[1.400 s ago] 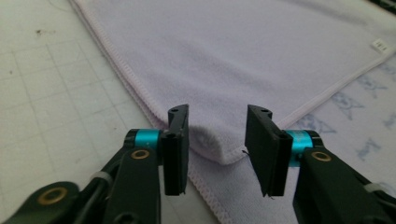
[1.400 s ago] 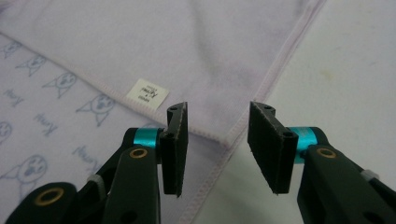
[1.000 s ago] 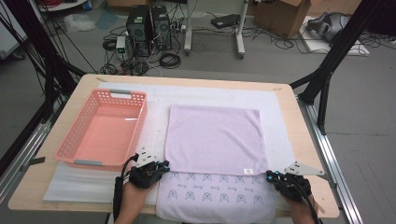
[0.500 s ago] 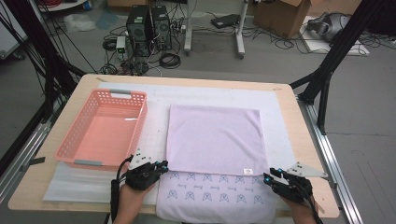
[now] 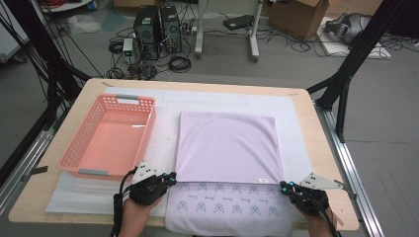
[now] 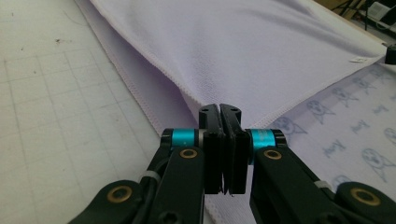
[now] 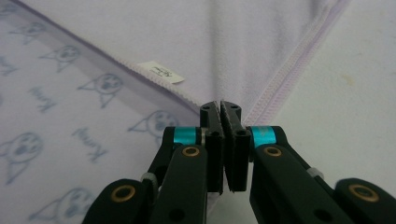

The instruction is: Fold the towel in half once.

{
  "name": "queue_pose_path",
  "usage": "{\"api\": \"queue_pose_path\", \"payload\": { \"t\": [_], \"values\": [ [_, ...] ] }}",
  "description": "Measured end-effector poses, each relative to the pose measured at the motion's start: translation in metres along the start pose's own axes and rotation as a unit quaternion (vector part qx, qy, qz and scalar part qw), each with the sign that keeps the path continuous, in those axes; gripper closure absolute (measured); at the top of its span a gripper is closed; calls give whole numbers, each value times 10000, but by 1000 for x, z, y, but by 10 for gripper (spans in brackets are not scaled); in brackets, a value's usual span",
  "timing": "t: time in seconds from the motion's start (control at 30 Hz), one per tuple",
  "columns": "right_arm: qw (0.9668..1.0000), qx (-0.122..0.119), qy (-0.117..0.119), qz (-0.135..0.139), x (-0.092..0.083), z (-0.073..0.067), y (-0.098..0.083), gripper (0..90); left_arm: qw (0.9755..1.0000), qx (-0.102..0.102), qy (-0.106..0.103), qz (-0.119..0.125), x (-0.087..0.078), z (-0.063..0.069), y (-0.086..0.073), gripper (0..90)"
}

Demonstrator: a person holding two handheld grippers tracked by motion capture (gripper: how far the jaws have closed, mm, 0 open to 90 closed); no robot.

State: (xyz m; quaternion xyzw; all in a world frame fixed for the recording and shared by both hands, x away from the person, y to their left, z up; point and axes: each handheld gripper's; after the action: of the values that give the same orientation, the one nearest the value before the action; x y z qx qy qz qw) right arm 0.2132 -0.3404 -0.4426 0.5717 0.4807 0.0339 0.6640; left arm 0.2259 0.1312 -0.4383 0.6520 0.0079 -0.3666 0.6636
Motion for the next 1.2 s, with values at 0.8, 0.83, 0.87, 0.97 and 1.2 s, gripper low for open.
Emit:
{"api": "queue_pose_path", "payload": {
  "t": [0.8,0.83,0.87,0.97,1.2],
  "values": [
    [9990,-222,369,-148,-41,-40,-25,884,9997,71,-208,-101,-46,16,-33,875],
    [9989,-209,387,-173,-42,-42,-26,884,9997,83,-224,-100,-48,17,-34,875],
    [9988,-229,404,-184,-43,-44,-27,884,9996,67,-243,-103,-51,18,-35,875],
    [9985,-187,467,-210,-49,-50,-33,884,9994,88,-315,-118,-61,22,-40,876],
    [9977,-206,585,-286,-64,-66,-47,882,9982,274,-487,-238,-75,31,-50,871]
  ]
}}
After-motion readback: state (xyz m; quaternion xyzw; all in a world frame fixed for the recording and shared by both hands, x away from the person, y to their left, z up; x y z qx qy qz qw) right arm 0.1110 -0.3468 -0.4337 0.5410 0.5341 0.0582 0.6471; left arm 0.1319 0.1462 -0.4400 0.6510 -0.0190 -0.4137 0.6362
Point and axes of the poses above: each handheld gripper's, and its own axes: x roughly forward along the jaws, y roughly out of its top, z roughly to its right, and after that the axes turned 10 degrees about y, right-handed
